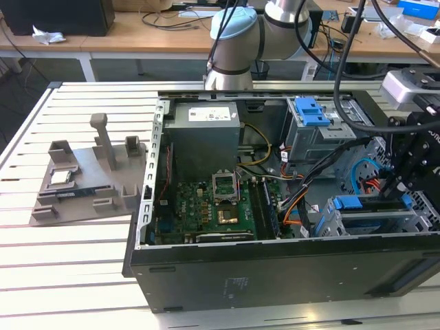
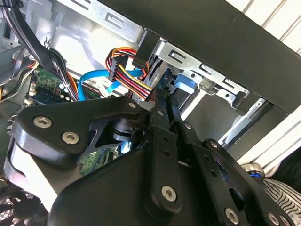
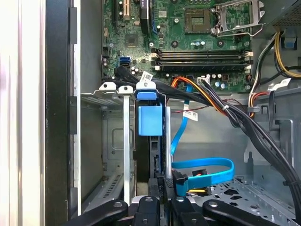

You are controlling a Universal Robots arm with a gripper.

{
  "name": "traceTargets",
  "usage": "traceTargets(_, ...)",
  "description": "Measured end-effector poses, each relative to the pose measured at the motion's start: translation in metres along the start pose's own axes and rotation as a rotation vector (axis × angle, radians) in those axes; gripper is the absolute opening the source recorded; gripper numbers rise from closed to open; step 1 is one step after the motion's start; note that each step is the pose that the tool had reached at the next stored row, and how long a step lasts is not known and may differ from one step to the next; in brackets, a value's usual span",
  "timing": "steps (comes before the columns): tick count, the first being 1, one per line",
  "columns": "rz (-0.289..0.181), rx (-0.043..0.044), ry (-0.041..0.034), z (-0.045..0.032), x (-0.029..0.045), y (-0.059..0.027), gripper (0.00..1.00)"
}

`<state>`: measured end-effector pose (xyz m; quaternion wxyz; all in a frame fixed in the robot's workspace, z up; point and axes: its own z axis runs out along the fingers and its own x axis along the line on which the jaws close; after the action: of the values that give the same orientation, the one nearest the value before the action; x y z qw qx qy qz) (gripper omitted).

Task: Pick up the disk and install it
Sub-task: 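Insert the first disk wire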

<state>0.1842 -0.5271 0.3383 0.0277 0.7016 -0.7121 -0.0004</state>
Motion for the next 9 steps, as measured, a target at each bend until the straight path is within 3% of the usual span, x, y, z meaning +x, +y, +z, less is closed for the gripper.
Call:
traceTargets(8, 0.0, -0.0004, -0.0023, 0.0045, -0.0002, -0.0001, 0.17)
traceTargets(9, 0.0, -0.0002, -0.0001, 0.0036, -0.0002, -0.0001, 0.24)
